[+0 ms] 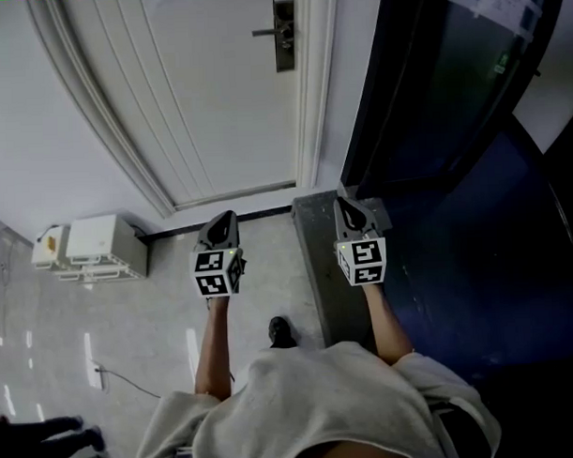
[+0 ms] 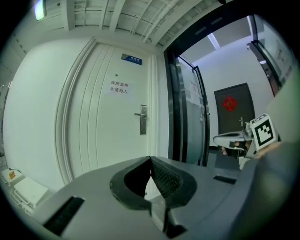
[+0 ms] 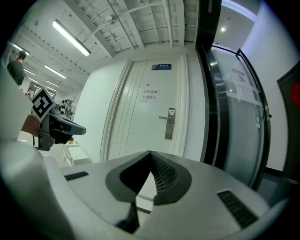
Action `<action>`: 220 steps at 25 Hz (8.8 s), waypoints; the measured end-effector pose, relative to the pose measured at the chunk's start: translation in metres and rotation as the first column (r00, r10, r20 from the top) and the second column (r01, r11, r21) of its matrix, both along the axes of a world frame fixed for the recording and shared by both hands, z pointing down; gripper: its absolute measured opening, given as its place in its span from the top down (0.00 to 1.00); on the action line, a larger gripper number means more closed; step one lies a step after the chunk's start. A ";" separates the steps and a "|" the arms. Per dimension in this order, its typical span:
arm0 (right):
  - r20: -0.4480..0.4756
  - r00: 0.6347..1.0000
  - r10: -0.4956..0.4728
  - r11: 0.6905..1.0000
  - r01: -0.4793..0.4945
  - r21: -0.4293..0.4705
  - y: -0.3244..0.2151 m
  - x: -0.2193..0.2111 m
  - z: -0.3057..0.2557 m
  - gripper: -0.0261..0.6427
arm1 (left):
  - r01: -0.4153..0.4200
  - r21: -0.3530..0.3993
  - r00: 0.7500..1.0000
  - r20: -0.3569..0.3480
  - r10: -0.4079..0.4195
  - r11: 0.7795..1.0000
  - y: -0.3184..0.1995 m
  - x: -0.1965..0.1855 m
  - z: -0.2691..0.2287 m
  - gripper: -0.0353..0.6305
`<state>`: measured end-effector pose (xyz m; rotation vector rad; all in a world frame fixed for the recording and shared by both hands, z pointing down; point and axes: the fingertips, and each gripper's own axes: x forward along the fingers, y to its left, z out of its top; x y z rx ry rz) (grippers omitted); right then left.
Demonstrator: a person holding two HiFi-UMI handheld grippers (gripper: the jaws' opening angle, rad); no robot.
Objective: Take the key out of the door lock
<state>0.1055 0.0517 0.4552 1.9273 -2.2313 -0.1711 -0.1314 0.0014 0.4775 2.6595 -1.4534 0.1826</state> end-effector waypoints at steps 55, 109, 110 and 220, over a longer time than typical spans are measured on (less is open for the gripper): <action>-0.006 1.000 -0.022 0.999 0.022 -0.024 -0.424 0.082 -0.003 0.93 | -0.046 -0.034 0.999 0.016 0.047 0.998 -0.423 0.110 0.007 0.92; -0.463 0.885 -0.049 0.995 0.086 0.059 -0.586 0.083 -0.071 0.93 | -0.017 -0.018 1.000 0.012 0.017 1.000 -0.551 0.111 -0.007 0.92; -0.514 0.857 -0.038 0.994 0.084 0.067 -0.587 0.083 -0.074 0.93 | -0.020 -0.020 1.000 0.011 0.020 1.000 -0.550 0.112 -0.007 0.92; 0.152 0.987 -0.059 0.998 0.061 -0.007 -0.551 0.087 -0.011 0.92 | 0.021 -0.035 1.000 -0.020 -0.022 0.999 -0.544 0.091 -0.005 0.92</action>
